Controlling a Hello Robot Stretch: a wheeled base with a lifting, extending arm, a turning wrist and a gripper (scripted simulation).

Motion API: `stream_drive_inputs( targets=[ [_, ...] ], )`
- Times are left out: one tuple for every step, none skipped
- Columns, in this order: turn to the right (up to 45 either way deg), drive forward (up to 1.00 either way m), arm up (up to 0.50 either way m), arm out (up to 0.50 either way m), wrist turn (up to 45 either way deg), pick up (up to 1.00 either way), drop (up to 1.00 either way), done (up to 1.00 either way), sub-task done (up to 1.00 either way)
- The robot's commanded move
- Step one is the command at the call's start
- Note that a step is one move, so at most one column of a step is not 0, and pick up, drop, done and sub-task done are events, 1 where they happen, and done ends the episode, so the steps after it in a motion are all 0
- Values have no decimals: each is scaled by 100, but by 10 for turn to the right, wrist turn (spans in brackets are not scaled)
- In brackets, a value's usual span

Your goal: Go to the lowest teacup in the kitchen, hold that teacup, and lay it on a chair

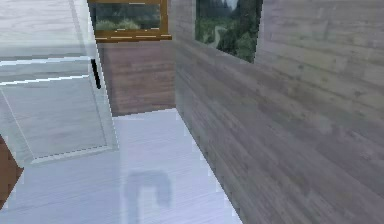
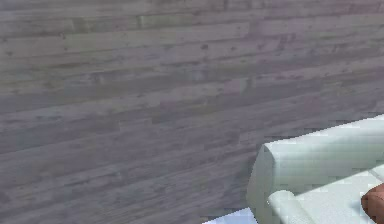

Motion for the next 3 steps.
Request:
stream_drive_inputs(
  targets=[
    [450, 0, 0, 0, 0, 0, 0, 0, 0],
    [-450, 0, 0, 0, 0, 0, 0, 0, 0],
    [450, 0, 0, 0, 0, 0, 0, 0, 0]
  ],
)
